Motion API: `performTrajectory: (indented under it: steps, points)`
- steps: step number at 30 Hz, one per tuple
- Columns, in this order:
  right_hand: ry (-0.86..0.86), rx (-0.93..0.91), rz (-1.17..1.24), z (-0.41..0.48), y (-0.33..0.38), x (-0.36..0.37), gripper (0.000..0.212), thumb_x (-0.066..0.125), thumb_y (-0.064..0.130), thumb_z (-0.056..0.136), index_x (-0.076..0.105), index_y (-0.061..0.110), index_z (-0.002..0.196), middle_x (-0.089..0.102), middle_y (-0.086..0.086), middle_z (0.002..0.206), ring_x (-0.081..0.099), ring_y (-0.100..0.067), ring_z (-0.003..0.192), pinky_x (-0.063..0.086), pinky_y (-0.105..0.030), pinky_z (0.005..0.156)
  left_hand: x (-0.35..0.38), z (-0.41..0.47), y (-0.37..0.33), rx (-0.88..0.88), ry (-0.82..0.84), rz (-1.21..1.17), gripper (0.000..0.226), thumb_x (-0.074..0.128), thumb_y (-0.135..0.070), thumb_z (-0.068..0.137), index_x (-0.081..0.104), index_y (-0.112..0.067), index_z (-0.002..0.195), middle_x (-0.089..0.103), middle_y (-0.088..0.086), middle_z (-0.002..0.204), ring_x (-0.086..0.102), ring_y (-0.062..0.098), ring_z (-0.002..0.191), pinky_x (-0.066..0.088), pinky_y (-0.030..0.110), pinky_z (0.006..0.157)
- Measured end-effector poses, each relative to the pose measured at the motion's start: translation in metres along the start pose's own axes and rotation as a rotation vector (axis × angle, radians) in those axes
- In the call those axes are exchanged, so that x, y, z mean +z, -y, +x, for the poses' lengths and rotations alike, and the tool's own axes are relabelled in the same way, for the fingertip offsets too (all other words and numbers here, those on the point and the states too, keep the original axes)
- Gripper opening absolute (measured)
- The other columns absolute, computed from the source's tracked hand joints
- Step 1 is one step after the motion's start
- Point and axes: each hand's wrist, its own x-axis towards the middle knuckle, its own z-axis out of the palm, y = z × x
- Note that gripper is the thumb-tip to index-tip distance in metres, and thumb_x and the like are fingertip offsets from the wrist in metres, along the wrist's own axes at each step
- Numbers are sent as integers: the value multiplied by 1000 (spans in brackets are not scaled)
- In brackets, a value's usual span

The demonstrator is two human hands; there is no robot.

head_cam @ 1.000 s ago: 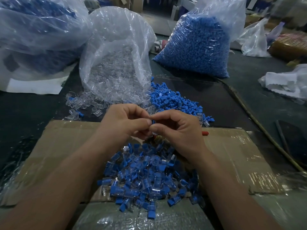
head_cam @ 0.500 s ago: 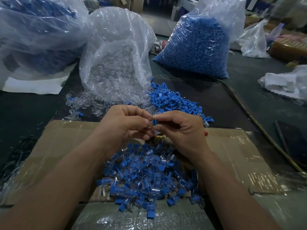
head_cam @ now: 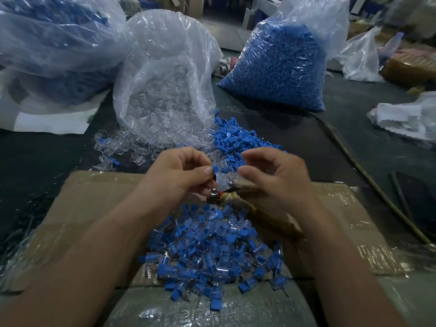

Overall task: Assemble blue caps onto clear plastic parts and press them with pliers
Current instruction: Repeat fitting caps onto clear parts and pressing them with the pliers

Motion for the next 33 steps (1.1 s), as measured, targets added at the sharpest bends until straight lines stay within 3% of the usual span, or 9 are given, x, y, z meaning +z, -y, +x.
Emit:
performTrajectory:
  steps: [3, 7, 10, 14, 21, 27, 33]
  points:
    - [8, 117, -176, 5, -13, -23, 25, 74, 27, 73, 63, 37, 93, 58, 27, 84, 56, 11, 82, 38, -5, 68, -2, 1, -1, 20, -60, -28, 10, 55, 3, 81, 56, -5, 77, 63, 0, 56, 63, 11, 55, 50, 17, 48]
    - [311, 282, -310, 3, -18, -36, 40, 76, 26, 72, 58, 35, 106, 53, 25, 93, 48, 10, 87, 32, -8, 66, -3, 2, 0, 60, -87, -12, 11, 55, 4, 81, 57, -6, 76, 62, -4, 55, 62, 9, 55, 51, 17, 49]
    - [506, 356, -322, -1, -16, -35, 61, 80, 32, 64, 50, 38, 117, 45, 26, 102, 46, 3, 93, 36, -18, 75, -3, 3, 0, 73, -95, -4, 12, 55, 5, 81, 57, -6, 76, 63, -4, 55, 61, 9, 54, 50, 17, 49]
    - [556, 315, -464, 0, -13, -29, 83, 83, 40, 57, 41, 37, 129, 36, 18, 113, 35, -6, 107, 36, -31, 93, -3, 4, 1, 75, -93, 3, 13, 55, 5, 81, 57, -6, 76, 63, -4, 55, 62, 8, 54, 51, 17, 49]
    - [466, 251, -590, 3, -8, -23, 62, 75, 35, 67, 51, 35, 125, 40, 18, 95, 40, -4, 87, 33, -22, 66, -2, 4, 2, 68, -94, -16, 12, 55, 5, 80, 56, -6, 75, 62, -3, 55, 62, 9, 54, 51, 18, 49]
    - [371, 182, -692, 5, -6, -10, 23, 66, 26, 77, 61, 30, 99, 48, 13, 84, 44, -5, 80, 32, -20, 60, -2, 4, 1, 78, -96, -10, 12, 54, 5, 80, 56, -6, 76, 62, -4, 55, 61, 8, 53, 51, 17, 49]
    - [298, 187, -737, 7, -14, -1, 22, 61, 20, 80, 49, 29, 97, 43, 11, 90, 40, -8, 84, 30, -21, 61, -2, 4, 2, 89, -115, -10, 13, 54, 5, 81, 56, -6, 76, 62, -4, 55, 61, 8, 54, 52, 17, 50]
